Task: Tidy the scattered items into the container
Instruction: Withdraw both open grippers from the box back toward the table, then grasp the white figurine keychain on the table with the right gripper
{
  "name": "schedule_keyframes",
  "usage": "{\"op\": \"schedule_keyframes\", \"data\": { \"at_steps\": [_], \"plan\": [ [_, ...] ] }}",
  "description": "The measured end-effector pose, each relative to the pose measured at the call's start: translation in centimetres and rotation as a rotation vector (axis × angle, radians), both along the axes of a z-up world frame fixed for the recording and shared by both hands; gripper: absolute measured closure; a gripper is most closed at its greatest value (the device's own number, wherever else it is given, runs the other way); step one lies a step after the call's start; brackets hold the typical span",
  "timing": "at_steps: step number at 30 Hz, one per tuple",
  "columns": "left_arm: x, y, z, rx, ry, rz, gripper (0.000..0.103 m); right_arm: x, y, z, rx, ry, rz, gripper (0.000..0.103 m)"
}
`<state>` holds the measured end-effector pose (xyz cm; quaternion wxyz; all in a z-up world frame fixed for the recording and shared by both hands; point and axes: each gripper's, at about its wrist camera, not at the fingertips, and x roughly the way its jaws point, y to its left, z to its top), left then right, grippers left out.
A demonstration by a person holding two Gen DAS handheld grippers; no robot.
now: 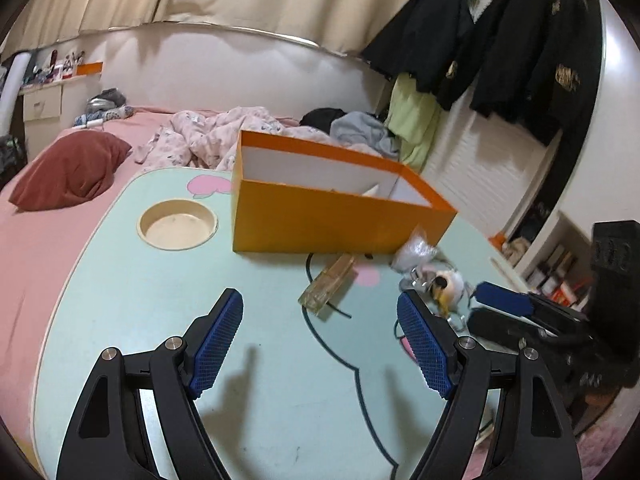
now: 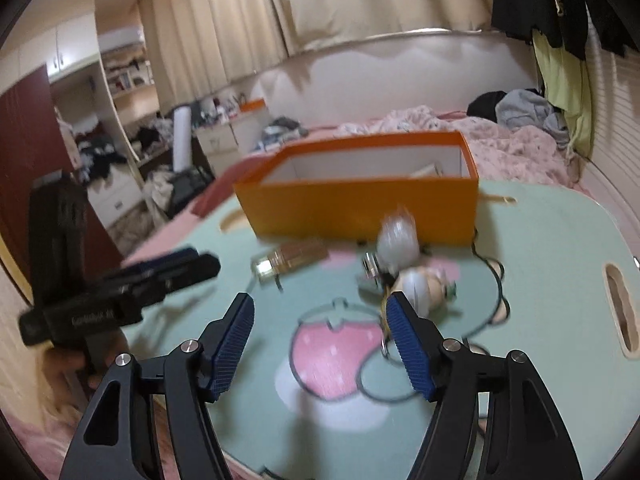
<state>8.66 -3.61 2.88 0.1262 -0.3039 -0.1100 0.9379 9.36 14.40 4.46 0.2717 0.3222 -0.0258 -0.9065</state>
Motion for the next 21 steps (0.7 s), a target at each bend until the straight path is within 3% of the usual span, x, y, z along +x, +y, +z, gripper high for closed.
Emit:
{"op": "schedule_keyframes", "data": {
  "at_steps": [3, 7, 11, 13, 17, 21],
  "plan": [
    [-0.3, 1.0, -0.7, -0.074, -0.032, 0.036, 0.023, 0.0, -0.7, -1.1, 0.030, -0.047, 0.025, 0.031],
    [-0.8, 1.1, -1.1, -0.086, -0.062, 0.034, 0.023, -0.4, -2.1, -2.4, 0.084, -0.081, 0.055, 0.030],
    [-1.7, 0.2, -1.9, -0.014, -0.146, 0.027, 0.023, -0.3, -2.8, -3.0, 0.163, -0.056, 0.034, 0.021],
    [-1.6, -0.5, -1.9, 0.027, -0.142, 0.030, 0.023, -0.3, -2.8, -3.3, 0.175, -0.041, 0.030, 0.016],
    [-1.5, -1.1, -2.2, 0.079, -0.135, 0.026, 0.023, -0.2, -3.0, -3.7, 0.212, -0.006, 0.025, 0.015],
    [-1.5, -1.0, -2.0, 0.072, -0.135, 0.025, 0.023, -0.1, -2.4, -2.8, 0.147, -0.023, 0.136, 0.047]
  ]
}}
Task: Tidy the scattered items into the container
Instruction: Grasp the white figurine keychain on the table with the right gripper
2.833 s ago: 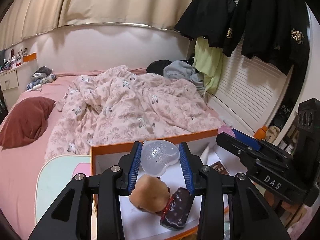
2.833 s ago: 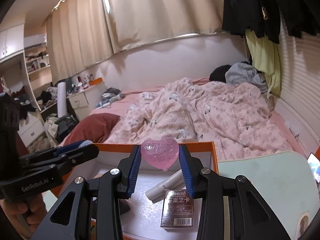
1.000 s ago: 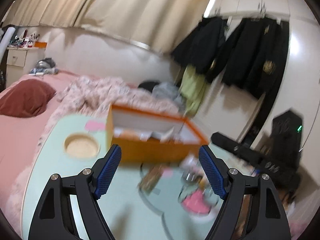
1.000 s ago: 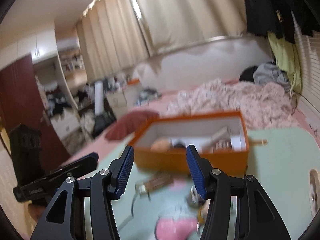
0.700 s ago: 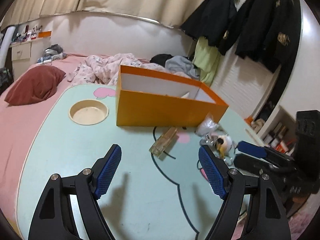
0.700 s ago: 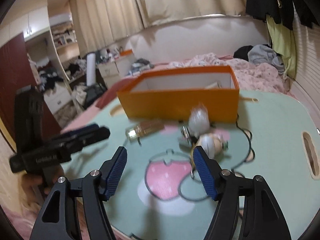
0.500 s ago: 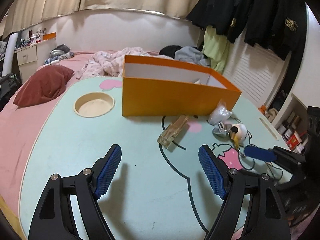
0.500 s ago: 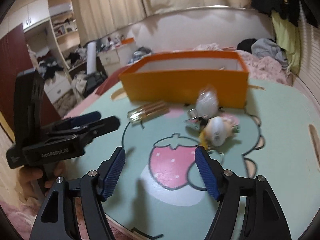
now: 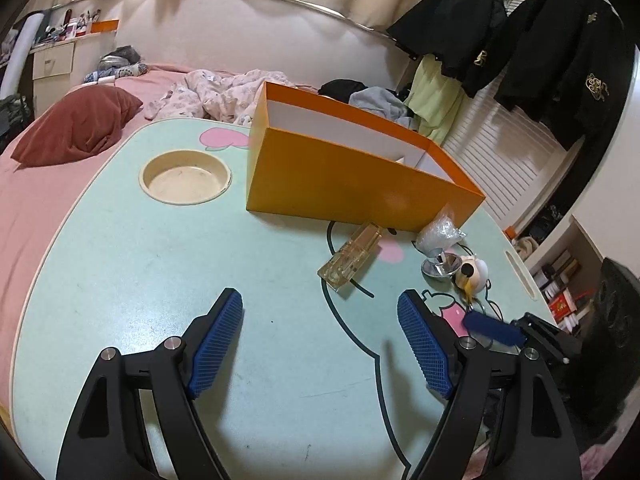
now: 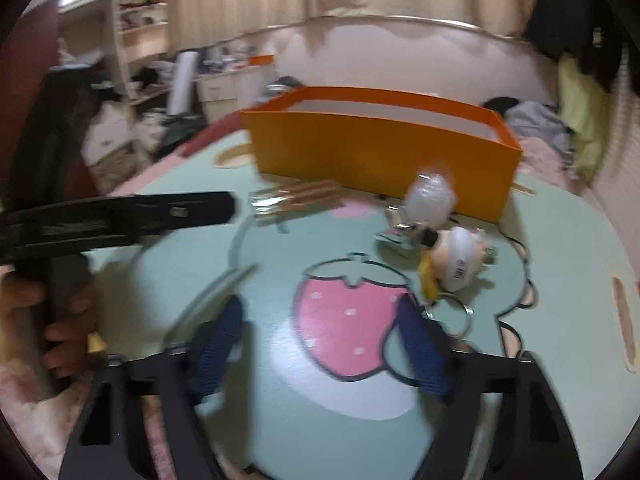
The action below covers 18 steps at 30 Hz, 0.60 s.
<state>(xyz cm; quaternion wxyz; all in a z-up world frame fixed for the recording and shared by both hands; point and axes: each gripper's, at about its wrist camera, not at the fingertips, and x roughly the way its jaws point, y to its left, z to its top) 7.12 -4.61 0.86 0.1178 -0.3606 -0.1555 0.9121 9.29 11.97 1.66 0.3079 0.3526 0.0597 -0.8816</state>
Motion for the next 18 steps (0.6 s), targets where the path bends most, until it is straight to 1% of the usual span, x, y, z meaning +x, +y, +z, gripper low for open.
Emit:
{"op": "schedule_keyframes", "data": {
  "at_steps": [1, 3, 5, 7, 9, 11, 14, 18],
  "plan": [
    [0.0, 0.0, 0.0, 0.001, 0.000, 0.000, 0.023, 0.0, 0.5, 0.5, -0.022, 0.005, 0.008, 0.048],
    [0.0, -0.1, 0.1, 0.008, 0.001, 0.000, 0.023, 0.2, 1.9, 1.7, -0.056, 0.063, -0.023, 0.048],
    [0.0, -0.3, 0.1, 0.014, 0.001, -0.001, 0.023, -0.1, 3.8, 3.0, -0.064, 0.125, -0.089, 0.051],
    [0.1, -0.4, 0.1, 0.016, 0.002, -0.002, 0.023, -0.6, 5.5, 3.5, -0.059, 0.135, -0.142, 0.056],
    [0.1, -0.4, 0.1, 0.017, 0.003, -0.002, 0.023, -1.7, 7.2, 3.5, -0.048, 0.110, -0.223, 0.057],
    [0.1, -0.4, 0.0, 0.017, 0.003, -0.002, 0.023, -3.0, 8.6, 2.9, -0.059, 0.057, -0.278, 0.059],
    [0.1, -0.4, 0.0, 0.017, 0.003, -0.002, 0.023, -3.9, 8.9, 2.2, -0.113, -0.018, -0.272, 0.060],
    [0.1, -0.4, 0.0, 0.018, 0.004, -0.002, 0.023, -4.4, 7.4, 2.1, -0.118, -0.045, -0.245, 0.059]
  ]
}}
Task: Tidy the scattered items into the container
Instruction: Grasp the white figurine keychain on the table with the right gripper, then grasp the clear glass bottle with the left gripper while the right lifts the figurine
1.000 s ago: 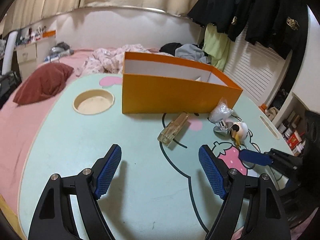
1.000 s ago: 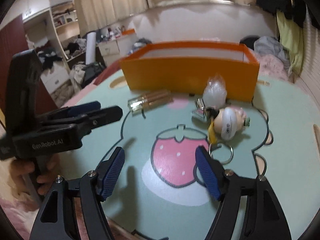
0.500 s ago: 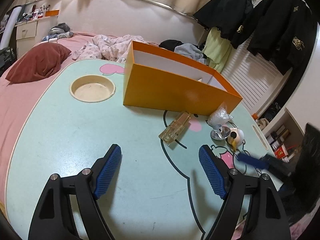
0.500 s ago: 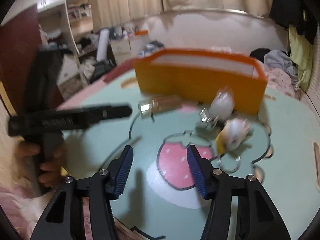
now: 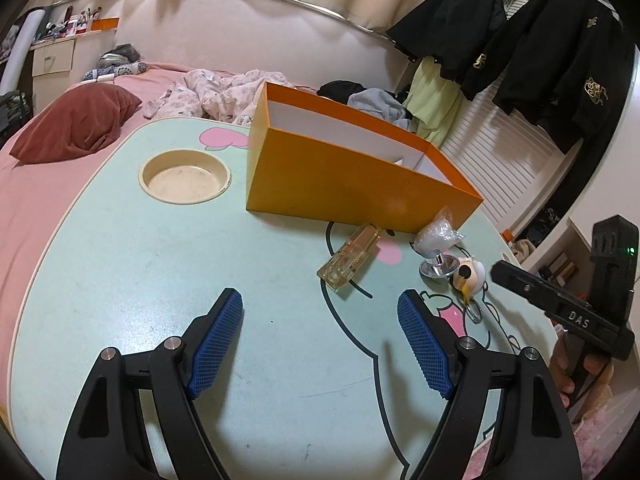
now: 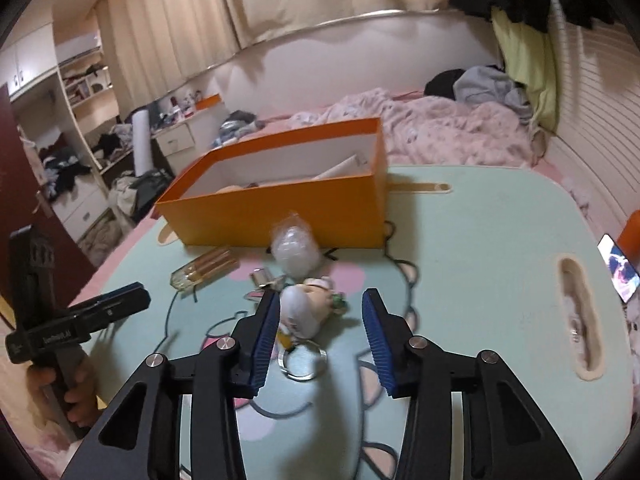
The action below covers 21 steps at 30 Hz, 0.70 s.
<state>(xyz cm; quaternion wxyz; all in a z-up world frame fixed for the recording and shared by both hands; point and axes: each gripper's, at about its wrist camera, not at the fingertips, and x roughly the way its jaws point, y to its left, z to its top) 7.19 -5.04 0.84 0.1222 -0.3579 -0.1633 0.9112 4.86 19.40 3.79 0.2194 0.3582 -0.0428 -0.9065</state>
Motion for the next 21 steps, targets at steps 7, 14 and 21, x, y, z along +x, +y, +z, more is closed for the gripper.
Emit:
{"op": "schedule_keyframes", "data": {
  "at_steps": [7, 14, 21],
  "plan": [
    [0.0, -0.1, 0.0, 0.006, 0.000, 0.000, 0.023, -2.7, -2.3, -1.7, 0.050, -0.089, -0.044, 0.050],
    [-0.1, 0.0, 0.0, 0.004, 0.001, 0.001, 0.023, -2.5, -1.2, -1.7, -0.020, -0.083, -0.028, 0.053],
    [-0.3, 1.4, 0.3, -0.043, -0.024, -0.083, 0.023, -1.9, 3.6, -0.6, -0.313, -0.032, -0.071, 0.053]
  ]
}}
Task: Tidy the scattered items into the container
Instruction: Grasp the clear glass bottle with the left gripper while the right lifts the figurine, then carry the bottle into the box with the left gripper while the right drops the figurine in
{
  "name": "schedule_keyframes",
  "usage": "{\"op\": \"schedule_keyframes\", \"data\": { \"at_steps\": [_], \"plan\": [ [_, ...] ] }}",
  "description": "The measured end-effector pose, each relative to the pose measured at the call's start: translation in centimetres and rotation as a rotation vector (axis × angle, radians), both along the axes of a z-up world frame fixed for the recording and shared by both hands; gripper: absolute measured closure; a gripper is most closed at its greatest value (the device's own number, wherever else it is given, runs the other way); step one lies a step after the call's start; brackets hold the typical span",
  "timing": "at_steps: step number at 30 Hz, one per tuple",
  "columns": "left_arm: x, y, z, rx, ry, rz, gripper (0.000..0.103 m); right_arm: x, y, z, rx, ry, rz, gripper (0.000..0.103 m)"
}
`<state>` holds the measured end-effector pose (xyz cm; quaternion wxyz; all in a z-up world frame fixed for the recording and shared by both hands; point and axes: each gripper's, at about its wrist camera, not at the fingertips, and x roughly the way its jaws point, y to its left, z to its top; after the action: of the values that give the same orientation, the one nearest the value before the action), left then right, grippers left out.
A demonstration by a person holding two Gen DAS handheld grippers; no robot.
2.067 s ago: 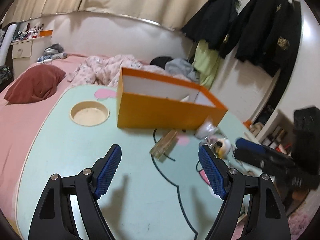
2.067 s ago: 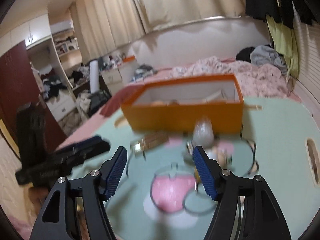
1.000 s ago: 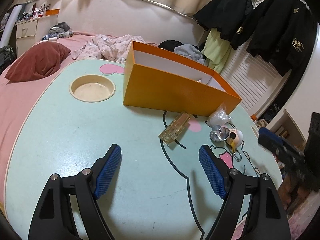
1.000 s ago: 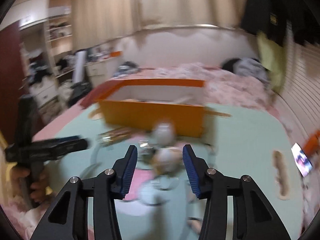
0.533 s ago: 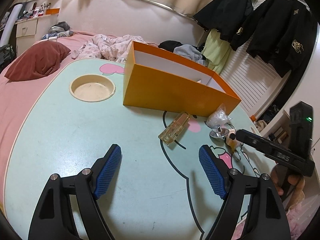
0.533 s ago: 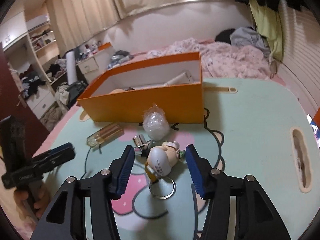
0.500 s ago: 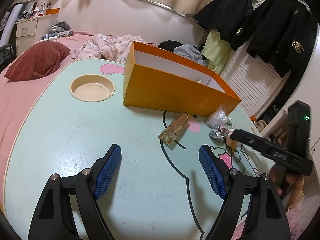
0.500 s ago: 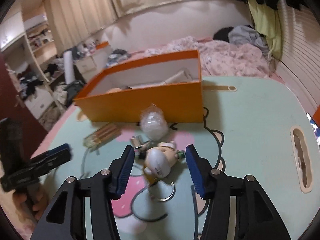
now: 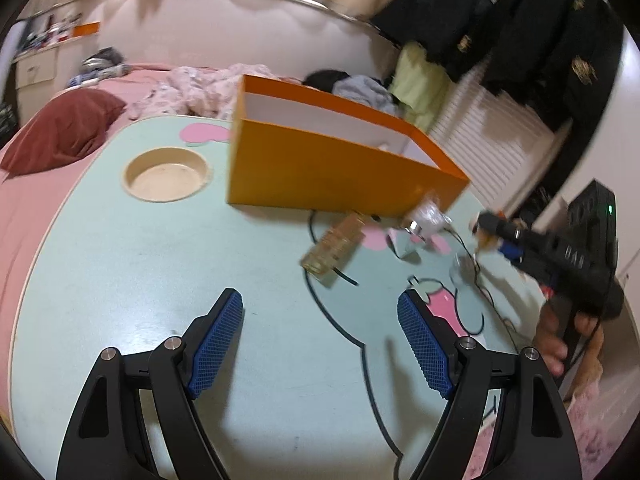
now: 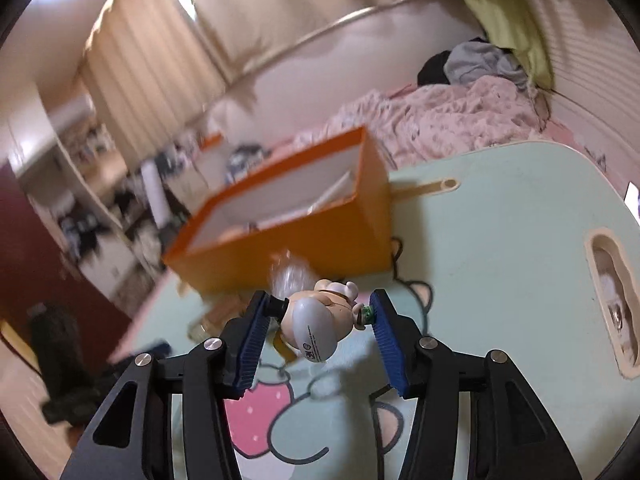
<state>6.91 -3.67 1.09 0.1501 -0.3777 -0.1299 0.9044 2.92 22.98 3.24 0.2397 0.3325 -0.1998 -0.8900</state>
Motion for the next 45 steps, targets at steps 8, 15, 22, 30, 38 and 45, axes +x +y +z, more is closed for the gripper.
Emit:
{"op": "schedule_keyframes", "data": {
  "at_steps": [8, 15, 22, 30, 38, 45],
  "plan": [
    [-2.4, 3.5, 3.2, -0.279, 0.088, -0.066, 0.023, -0.4, 0.8, 0.2, -0.088, -0.017, 0.020, 0.052],
    [-5.9, 6.2, 1.6, -0.382, -0.013, -0.187, 0.034, 0.4, 0.4, 0.1, -0.057, 0.014, 0.040, 0.052],
    [-6.5, 5.5, 0.2, -0.370, -0.055, -0.204, 0.084, 0.3, 0.0, -0.1, -0.026, 0.025, 0.038, 0.052],
    [-3.0, 3.0, 6.0, -0.225, 0.129, -0.161, 0.084, 0.9, -0.5, 0.5, -0.003, 0.072, 0.022, 0.052],
    [-4.9, 3.0, 14.1, -0.209, 0.280, -0.116, 0.084, -1.2, -2.8, 6.5, -0.011, 0.159, 0.042, 0.052],
    [-14.6, 4.6, 12.8, -0.230, 0.174, -0.017, 0.084, -8.5, -6.5, 10.3, 0.157, 0.266, -0.063, 0.052]
  ]
}}
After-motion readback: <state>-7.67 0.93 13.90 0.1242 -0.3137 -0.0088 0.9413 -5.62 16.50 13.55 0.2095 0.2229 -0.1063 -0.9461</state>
